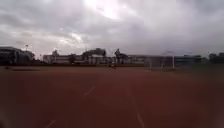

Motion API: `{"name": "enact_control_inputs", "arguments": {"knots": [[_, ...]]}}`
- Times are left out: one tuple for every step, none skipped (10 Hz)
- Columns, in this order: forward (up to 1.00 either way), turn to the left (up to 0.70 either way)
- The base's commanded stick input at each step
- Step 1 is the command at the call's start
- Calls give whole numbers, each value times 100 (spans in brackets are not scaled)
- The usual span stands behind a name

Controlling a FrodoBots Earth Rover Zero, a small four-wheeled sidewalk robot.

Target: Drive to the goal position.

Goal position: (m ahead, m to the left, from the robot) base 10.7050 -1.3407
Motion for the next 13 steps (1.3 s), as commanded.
{"name": "enact_control_inputs", "arguments": {"knots": [[70, 0], [70, 0], [70, 0], [70, 0], [70, 0], [70, 0], [70, 0], [70, 0], [70, 0], [70, 0], [70, 0], [70, -7], [70, -19]]}}
